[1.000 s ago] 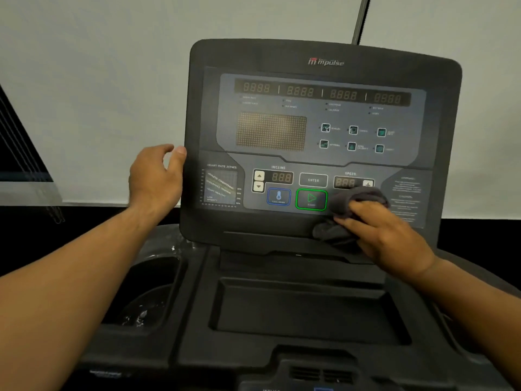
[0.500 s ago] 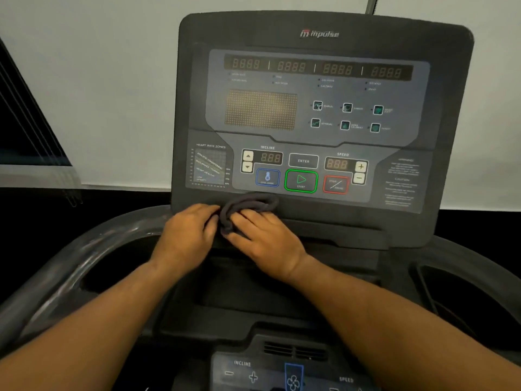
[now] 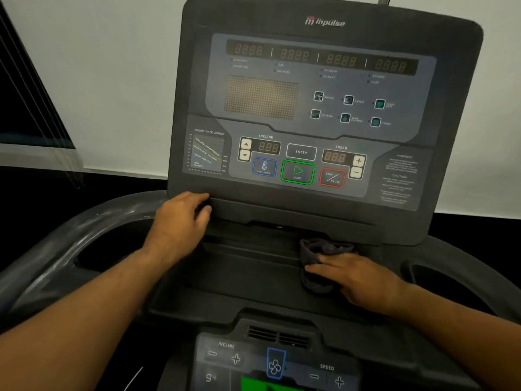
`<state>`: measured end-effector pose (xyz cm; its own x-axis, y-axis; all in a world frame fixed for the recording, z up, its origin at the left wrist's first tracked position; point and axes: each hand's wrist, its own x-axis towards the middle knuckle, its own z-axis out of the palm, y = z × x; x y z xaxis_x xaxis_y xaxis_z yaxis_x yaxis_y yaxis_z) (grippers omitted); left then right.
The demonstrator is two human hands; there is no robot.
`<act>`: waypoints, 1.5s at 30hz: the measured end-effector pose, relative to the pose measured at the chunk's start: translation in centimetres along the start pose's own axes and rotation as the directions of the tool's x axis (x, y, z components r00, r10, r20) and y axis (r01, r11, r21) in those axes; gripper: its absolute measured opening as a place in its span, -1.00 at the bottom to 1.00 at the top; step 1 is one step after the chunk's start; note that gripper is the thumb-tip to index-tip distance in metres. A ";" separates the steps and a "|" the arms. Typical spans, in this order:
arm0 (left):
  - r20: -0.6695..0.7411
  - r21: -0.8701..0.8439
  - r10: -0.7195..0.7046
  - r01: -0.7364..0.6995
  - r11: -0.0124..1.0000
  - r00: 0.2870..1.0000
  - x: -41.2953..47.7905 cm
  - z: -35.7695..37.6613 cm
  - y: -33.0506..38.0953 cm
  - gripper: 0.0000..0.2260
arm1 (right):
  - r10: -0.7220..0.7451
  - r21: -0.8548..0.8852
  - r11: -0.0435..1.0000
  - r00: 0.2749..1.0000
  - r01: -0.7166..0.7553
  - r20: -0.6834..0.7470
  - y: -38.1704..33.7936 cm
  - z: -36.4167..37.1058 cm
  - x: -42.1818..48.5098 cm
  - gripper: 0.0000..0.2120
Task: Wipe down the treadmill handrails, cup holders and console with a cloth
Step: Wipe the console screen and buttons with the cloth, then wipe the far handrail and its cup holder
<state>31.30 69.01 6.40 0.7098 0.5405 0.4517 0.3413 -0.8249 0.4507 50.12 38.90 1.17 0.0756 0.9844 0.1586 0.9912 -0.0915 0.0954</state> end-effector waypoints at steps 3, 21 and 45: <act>0.046 0.005 -0.015 0.015 1.000 0.999 0.2 -0.6 0.2 -0.68 | -0.067 0.061 0.996 0.995 0.071 -0.075 -2.4 1.1 4.4 -0.53; 0.128 0.006 -0.121 0.121 0.993 0.984 0.0 -1.9 1.2 -0.65 | 0.142 0.383 0.911 0.988 -0.156 0.066 -2.6 0.5 2.8 -0.39; 0.276 0.229 -0.276 0.216 0.949 0.921 2.5 -11.7 -17.5 -0.61 | 0.419 0.183 0.850 0.844 -0.494 0.334 -21.0 0.0 25.3 -0.35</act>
<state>19.87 86.72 8.67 0.7290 0.6799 0.0790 0.6186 -0.7039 0.3492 31.19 65.75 3.15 0.5151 0.8431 -0.1548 0.8250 -0.5366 -0.1773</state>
